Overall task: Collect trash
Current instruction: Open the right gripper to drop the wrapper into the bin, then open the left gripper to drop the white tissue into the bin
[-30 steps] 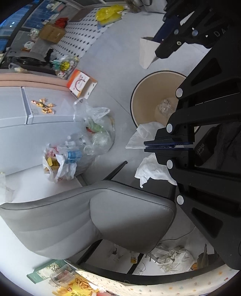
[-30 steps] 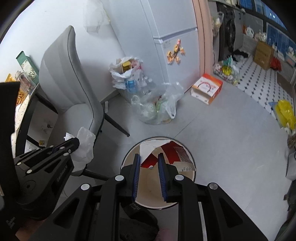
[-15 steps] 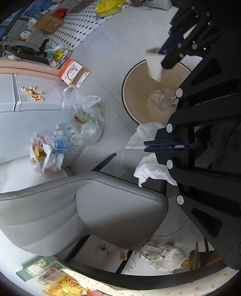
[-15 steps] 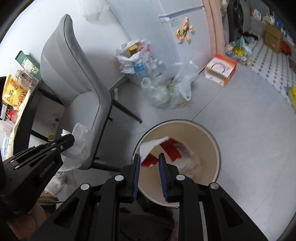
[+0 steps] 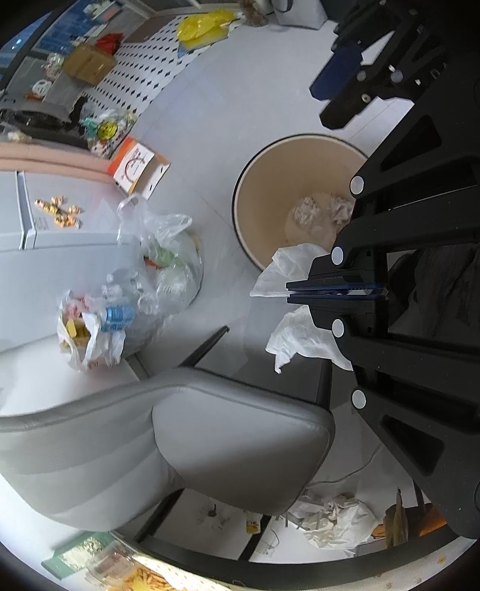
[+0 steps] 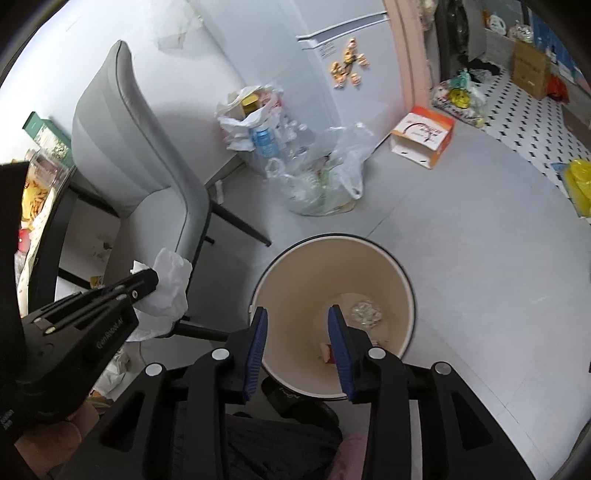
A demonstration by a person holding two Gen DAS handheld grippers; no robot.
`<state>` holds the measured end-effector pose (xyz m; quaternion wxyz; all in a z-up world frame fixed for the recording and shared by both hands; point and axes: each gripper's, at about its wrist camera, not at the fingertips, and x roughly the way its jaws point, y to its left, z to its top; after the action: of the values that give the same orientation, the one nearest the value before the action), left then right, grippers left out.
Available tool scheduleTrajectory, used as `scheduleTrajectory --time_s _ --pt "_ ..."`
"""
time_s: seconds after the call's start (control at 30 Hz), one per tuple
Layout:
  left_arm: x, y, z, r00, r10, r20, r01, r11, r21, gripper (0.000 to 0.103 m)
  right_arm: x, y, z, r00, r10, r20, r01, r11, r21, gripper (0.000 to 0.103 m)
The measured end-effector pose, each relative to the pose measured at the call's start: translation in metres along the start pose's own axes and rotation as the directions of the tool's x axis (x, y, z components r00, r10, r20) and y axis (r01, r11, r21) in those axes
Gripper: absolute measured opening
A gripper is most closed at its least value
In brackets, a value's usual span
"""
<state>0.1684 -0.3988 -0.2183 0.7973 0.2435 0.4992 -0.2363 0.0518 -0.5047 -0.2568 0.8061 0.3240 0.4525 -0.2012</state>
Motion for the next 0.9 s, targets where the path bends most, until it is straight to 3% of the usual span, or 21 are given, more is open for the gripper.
scheduleTrajectory --time_s 0.4,0.53,0.63,0.73,0.9 --pt "0.001 -0.029 -0.006 0.988 -0.142 -0.058 0.145 0.988 0.047 0.004 -0.040 -0.044 -0.004 0.993 -0.109 0.050 0.105 0.991 0.078 0.036" --pt "0.003 -0.032 -0.008 0.976 -0.203 -0.073 0.206 0.978 0.026 0.027 -0.046 -0.053 -0.005 0.992 -0.118 0.054 0.112 0.989 0.099 0.036" --pt "0.001 -0.034 -0.008 0.978 -0.197 -0.071 0.200 0.979 0.038 0.041 -0.048 -0.054 -0.006 0.990 -0.125 0.059 0.119 0.987 0.105 0.036" --pt "-0.002 -0.033 -0.008 0.979 -0.191 -0.073 0.194 0.980 0.036 0.042 -0.049 -0.056 -0.006 0.990 -0.130 0.059 0.123 0.987 0.106 0.036" --pt "-0.017 -0.022 -0.003 0.985 -0.167 -0.040 0.168 0.986 0.012 0.054 -0.056 -0.048 -0.003 0.990 -0.118 0.076 0.111 0.990 0.089 0.036"
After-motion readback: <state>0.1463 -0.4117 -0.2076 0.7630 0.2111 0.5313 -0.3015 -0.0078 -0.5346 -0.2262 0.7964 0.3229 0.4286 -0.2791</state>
